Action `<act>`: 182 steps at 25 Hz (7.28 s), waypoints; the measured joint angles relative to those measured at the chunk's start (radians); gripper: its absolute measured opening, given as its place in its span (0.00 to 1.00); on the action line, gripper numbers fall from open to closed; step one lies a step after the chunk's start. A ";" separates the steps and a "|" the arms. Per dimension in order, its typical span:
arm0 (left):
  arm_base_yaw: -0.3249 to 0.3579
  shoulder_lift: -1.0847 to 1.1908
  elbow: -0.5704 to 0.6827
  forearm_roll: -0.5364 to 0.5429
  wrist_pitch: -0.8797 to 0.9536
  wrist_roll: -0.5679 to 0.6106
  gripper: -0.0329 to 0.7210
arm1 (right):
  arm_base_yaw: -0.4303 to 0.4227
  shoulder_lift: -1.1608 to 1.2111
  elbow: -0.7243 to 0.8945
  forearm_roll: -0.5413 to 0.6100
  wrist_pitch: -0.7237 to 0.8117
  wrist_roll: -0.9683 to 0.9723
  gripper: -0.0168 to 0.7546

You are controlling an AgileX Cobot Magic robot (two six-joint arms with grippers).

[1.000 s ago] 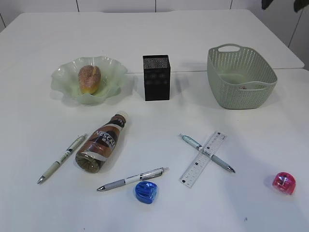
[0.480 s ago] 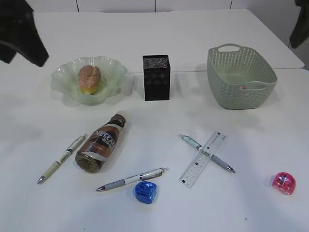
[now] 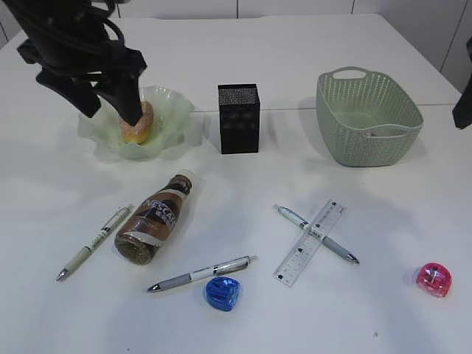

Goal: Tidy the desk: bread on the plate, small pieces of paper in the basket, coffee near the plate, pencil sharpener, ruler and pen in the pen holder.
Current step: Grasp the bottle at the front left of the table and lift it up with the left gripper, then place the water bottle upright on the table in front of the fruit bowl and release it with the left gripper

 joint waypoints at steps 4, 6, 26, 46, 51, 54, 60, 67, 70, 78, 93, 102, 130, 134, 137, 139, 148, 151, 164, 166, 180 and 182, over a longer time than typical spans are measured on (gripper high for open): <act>0.000 0.097 -0.031 -0.002 -0.005 0.016 0.70 | 0.000 -0.015 0.000 0.012 0.000 -0.002 0.74; 0.000 0.142 -0.038 -0.004 -0.005 0.028 0.70 | 0.000 -0.022 0.000 0.013 0.000 -0.002 0.74; -0.039 0.331 -0.115 -0.015 -0.026 0.049 0.84 | 0.000 -0.024 0.002 0.015 0.000 -0.002 0.74; -0.039 0.485 -0.184 -0.019 -0.026 0.049 0.83 | 0.000 -0.024 0.002 0.015 0.000 -0.002 0.74; -0.039 0.506 -0.184 -0.019 -0.026 0.049 0.83 | 0.000 -0.024 0.002 0.013 0.000 -0.002 0.74; -0.039 0.508 -0.184 -0.019 -0.030 0.049 0.83 | 0.000 -0.024 0.002 0.011 0.000 -0.002 0.74; -0.039 0.519 -0.184 -0.019 -0.030 0.049 0.83 | 0.000 -0.024 0.002 0.009 0.000 -0.002 0.74; -0.039 0.533 -0.184 -0.019 -0.030 0.049 0.77 | 0.000 -0.024 0.002 0.009 0.000 -0.002 0.74; -0.039 0.539 -0.185 -0.019 -0.030 0.049 0.62 | 0.000 -0.024 0.002 0.009 0.000 -0.002 0.74; -0.039 0.539 -0.189 -0.019 -0.030 0.049 0.41 | 0.000 -0.024 0.002 0.007 0.000 -0.002 0.74; -0.039 0.461 -0.189 -0.035 -0.032 0.049 0.40 | 0.000 -0.024 0.002 0.007 0.000 -0.002 0.74; -0.039 0.332 -0.183 -0.066 -0.029 0.035 0.40 | 0.000 -0.024 0.002 0.007 0.000 -0.002 0.74; 0.127 -0.533 0.619 0.101 -0.731 -0.020 0.40 | 0.000 -0.024 0.002 0.007 0.000 -0.002 0.74; 0.158 -0.569 0.802 0.128 -1.046 -0.020 0.40 | 0.000 -0.024 0.002 0.007 0.000 -0.002 0.74; 0.162 -0.569 0.931 0.144 -1.303 -0.020 0.40 | 0.000 -0.024 0.002 0.007 0.000 -0.002 0.74; 0.162 -0.561 0.998 0.149 -1.457 -0.020 0.40 | 0.000 -0.024 0.002 0.007 0.000 -0.002 0.74; 0.162 -0.338 1.063 0.102 -1.898 -0.012 0.40 | 0.000 -0.024 0.002 -0.019 0.000 -0.002 0.74; 0.164 -0.251 1.063 0.088 -2.009 -0.008 0.40 | 0.000 -0.024 0.002 -0.043 0.000 -0.002 0.74; 0.167 -0.042 1.063 -0.126 -2.322 -0.006 0.40 | 0.000 -0.024 0.002 -0.101 0.000 -0.002 0.74; 0.168 -0.019 1.063 -0.126 -2.327 -0.004 0.40 | 0.000 -0.024 0.002 -0.106 0.000 -0.002 0.74; 0.194 0.169 0.955 -0.126 -2.334 -0.002 0.40 | 0.000 -0.024 0.002 -0.137 0.000 -0.004 0.74; 0.194 0.196 0.943 -0.124 -2.335 -0.002 0.40 | 0.000 -0.024 0.002 -0.145 0.000 -0.004 0.74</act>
